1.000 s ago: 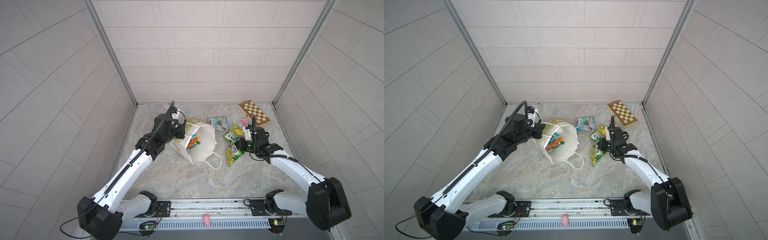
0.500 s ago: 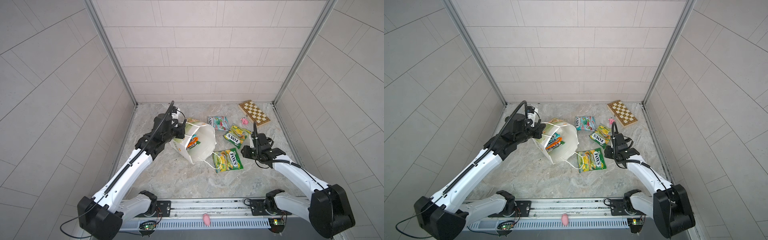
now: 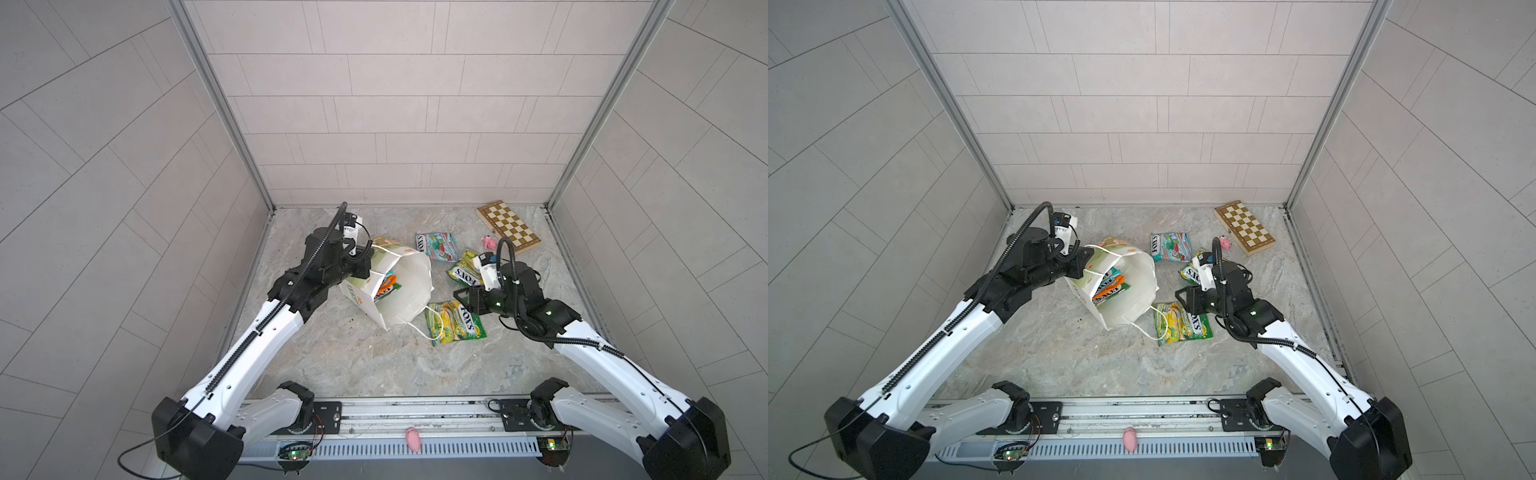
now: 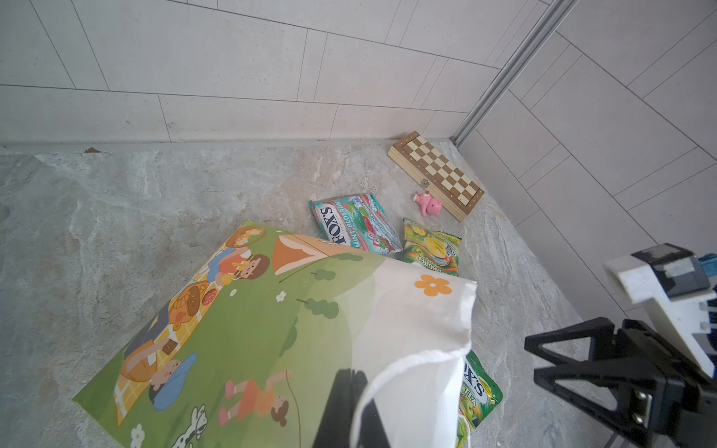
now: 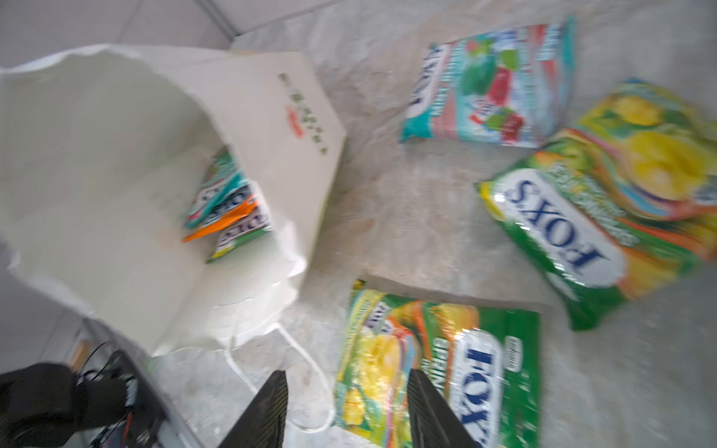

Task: Take the snacks out of the paper bag
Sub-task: 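Move the open right gripper back into the bag opening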

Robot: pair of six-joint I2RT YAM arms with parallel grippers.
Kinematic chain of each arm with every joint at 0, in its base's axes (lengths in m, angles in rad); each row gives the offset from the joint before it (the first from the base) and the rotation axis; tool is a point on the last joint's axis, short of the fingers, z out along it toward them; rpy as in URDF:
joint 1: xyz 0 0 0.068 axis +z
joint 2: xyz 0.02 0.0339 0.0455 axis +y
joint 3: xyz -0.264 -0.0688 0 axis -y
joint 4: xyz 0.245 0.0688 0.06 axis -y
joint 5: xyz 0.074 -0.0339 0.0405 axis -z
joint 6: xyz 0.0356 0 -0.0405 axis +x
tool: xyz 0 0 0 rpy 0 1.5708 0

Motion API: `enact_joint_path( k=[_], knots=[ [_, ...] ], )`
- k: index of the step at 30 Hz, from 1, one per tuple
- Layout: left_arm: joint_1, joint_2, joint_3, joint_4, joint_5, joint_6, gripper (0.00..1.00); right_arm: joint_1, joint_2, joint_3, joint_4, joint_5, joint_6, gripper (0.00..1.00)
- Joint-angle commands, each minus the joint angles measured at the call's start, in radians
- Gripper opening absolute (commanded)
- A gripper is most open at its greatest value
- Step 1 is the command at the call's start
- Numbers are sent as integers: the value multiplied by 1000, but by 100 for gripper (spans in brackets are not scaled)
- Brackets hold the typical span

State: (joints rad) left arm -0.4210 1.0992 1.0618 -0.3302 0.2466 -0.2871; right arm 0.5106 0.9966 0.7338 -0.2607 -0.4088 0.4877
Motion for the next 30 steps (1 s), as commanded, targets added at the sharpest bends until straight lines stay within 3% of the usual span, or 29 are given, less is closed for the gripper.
enact_joint_path(
  k=[1,8,18,22,30],
  knots=[
    [8,-26,7,40,24,19,0,101,47,38,122,-41,31,52],
    [10,-25,3,60,38,1,0,261,241,137,169,12,66,51],
    [10,-26,-3,89,42,-36,0,319,488,266,167,88,112,47],
    [10,-30,-4,92,39,-35,0,319,574,315,215,121,177,44],
    [14,-34,-9,97,61,-25,0,321,689,351,433,175,429,44]
  ],
)
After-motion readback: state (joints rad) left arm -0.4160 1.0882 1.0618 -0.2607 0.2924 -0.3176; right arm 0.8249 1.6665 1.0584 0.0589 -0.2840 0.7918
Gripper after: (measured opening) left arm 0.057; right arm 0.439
